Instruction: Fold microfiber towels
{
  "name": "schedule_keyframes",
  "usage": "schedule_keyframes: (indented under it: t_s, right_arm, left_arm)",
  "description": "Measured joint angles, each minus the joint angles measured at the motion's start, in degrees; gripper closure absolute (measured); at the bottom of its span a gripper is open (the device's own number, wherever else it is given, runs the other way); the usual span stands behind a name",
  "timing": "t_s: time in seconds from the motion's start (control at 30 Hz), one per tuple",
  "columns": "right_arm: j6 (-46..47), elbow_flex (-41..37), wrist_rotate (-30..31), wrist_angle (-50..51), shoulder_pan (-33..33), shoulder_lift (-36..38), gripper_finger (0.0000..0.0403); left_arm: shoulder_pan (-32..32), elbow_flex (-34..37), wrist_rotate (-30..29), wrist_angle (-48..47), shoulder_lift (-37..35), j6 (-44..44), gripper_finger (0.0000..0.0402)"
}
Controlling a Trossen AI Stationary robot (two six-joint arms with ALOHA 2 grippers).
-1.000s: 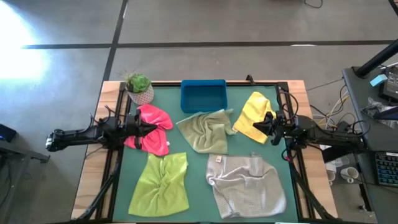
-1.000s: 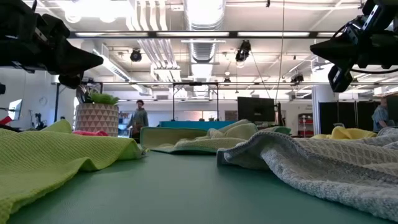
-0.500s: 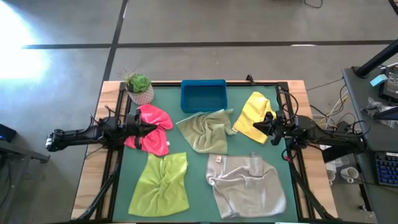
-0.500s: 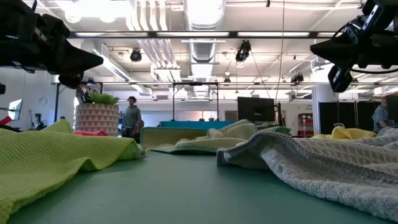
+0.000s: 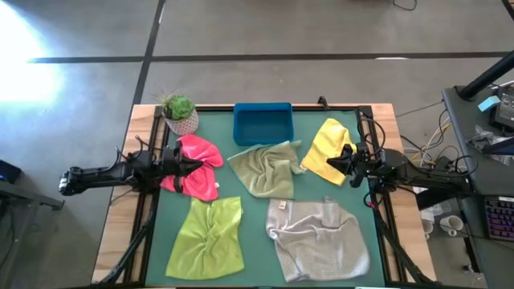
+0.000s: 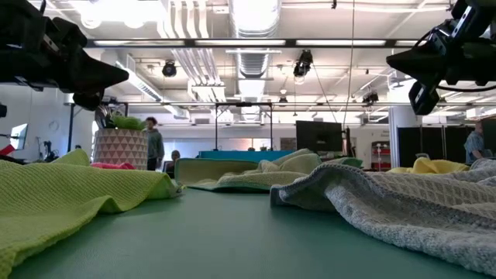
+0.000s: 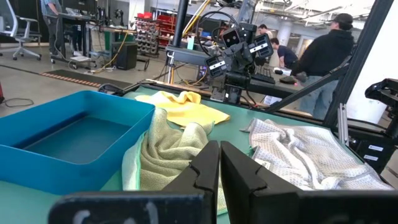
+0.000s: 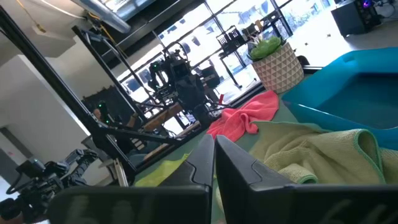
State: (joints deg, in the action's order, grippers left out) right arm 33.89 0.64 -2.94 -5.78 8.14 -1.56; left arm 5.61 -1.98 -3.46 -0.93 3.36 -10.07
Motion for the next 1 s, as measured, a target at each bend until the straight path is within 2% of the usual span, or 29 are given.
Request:
schedule_keyframes:
  t_s: [0.63,1.0]
  right_arm:
    - [0.0,0.0,0.0,0.0,0.0,0.0,0.0394]
    - [0.0,0.0,0.0,0.0,0.0,0.0,0.0394]
  left_arm:
    - [0.0,0.0,0.0,0.8,0.0,0.0,0.0402]
    - [0.0,0.0,0.1,16.3,0.9,-0.8,0.0402]
